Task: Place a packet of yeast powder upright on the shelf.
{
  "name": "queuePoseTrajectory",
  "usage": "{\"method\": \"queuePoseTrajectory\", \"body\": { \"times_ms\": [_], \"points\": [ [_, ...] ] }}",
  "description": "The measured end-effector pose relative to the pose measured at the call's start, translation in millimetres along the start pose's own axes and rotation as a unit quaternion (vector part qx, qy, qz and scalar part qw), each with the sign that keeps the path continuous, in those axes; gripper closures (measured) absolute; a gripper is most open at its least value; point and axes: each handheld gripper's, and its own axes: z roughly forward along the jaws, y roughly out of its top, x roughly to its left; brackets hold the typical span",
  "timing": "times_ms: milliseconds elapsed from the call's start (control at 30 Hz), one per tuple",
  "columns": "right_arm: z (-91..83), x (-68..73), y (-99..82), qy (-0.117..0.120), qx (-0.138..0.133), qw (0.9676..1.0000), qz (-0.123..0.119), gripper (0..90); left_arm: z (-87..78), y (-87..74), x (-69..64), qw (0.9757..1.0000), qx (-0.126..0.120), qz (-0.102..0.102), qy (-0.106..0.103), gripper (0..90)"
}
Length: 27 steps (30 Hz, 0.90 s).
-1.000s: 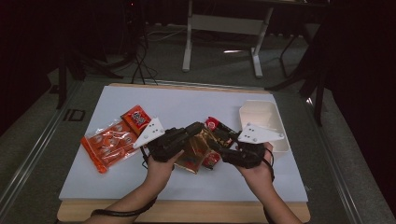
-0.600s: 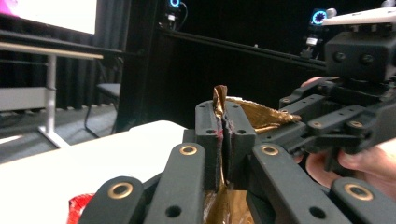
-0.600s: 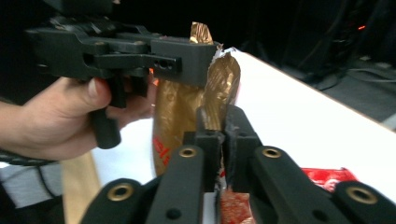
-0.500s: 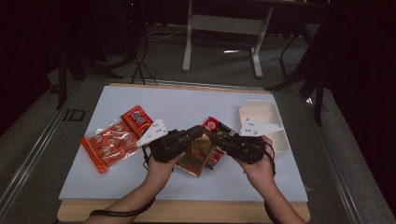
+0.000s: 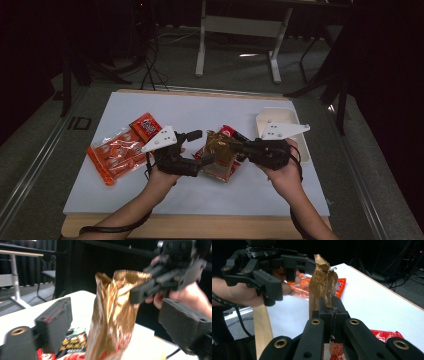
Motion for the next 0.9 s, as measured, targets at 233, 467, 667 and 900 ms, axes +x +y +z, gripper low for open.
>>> {"method": "queuePoseTrajectory", "body": {
  "times_ms": [233, 467, 667, 900],
  "points": [
    [-5.2, -5.9, 3.6, 0.003, 0.004, 1.0, -0.003, 89.4, -15.1, -5.9, 9.4, 0.9993, 0.036, -0.009, -0.003, 1.7],
    [-14.3, -18.6, 7.1, 0.003, 0.006, 0.9998, -0.017, 89.3, -39.2, -18.9, 12.5, 0.9985, 0.046, 0.029, 0.007, 1.3],
    [-26.7, -33.3, 12.8, -0.008, -0.004, 0.9997, -0.022, 89.3, -55.2, -36.6, 20.5, 0.9971, 0.06, 0.047, 0.004, 1.6],
    [-41.9, -50.6, 19.1, -0.027, -0.011, 0.9992, -0.028, 89.3, -69.3, -56.6, 27.7, 0.9965, 0.078, 0.025, 0.015, 2.6]
  ]
}}
